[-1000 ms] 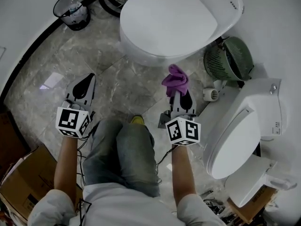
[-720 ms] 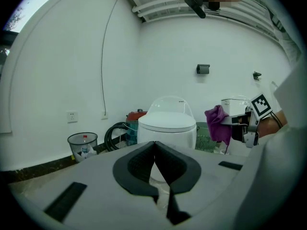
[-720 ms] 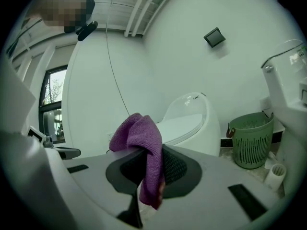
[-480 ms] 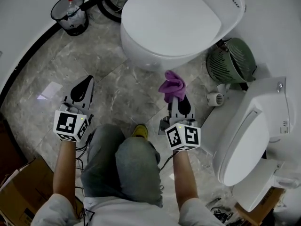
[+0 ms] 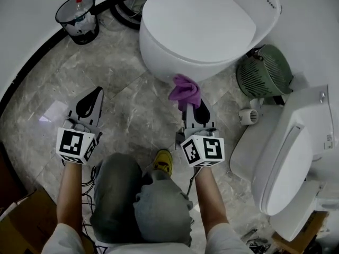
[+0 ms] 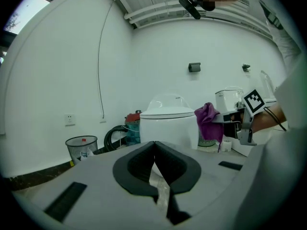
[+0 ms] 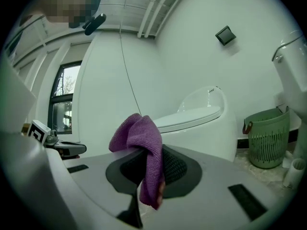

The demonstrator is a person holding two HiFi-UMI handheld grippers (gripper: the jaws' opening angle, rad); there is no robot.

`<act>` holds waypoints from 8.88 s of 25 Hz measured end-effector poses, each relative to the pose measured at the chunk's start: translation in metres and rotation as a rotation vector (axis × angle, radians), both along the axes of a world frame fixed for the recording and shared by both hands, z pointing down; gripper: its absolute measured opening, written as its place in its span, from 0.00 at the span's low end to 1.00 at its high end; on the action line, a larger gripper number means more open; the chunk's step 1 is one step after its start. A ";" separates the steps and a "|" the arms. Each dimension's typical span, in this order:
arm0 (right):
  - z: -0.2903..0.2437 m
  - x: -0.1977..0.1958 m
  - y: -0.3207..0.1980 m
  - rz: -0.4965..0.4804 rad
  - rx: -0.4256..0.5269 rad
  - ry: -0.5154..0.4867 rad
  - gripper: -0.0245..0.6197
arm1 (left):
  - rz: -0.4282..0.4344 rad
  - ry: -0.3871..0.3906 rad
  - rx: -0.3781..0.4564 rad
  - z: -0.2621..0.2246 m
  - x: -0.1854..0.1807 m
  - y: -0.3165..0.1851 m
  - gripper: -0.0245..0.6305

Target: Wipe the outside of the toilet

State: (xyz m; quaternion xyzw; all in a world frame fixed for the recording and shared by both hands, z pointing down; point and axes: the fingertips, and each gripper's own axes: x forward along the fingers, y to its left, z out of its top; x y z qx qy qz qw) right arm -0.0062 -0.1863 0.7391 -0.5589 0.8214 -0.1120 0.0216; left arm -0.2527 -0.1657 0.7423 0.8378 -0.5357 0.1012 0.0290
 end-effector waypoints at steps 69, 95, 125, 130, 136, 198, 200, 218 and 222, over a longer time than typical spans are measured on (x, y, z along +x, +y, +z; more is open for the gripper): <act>0.043 0.053 -0.010 0.060 0.085 0.108 0.15 | 0.038 -0.086 0.007 0.030 0.022 -0.011 0.06; 0.112 -0.038 -0.076 -0.029 -0.059 0.031 0.15 | 0.040 -0.239 -0.050 0.046 0.012 -0.004 0.06; 0.152 0.152 -0.107 0.414 -0.143 -0.043 0.15 | 0.087 -0.229 -0.032 0.062 0.030 -0.018 0.06; 0.152 0.153 -0.097 0.443 -0.102 0.029 0.15 | 0.083 -0.275 -0.104 0.069 0.033 -0.016 0.06; 0.168 0.099 -0.035 0.278 -0.085 0.060 0.15 | 0.081 -0.261 -0.071 0.066 0.029 -0.009 0.06; 0.220 0.145 -0.106 0.362 -0.240 -0.067 0.14 | 0.106 -0.306 -0.159 0.109 0.047 -0.030 0.06; 0.216 0.150 -0.098 0.370 -0.242 -0.096 0.14 | 0.105 -0.303 -0.167 0.111 0.047 -0.026 0.06; 0.121 0.134 -0.016 0.272 -0.229 -0.136 0.13 | 0.087 -0.172 -0.055 0.049 0.050 -0.015 0.06; 0.089 0.136 -0.022 0.261 -0.222 -0.123 0.13 | 0.065 -0.139 -0.071 0.031 0.049 -0.030 0.06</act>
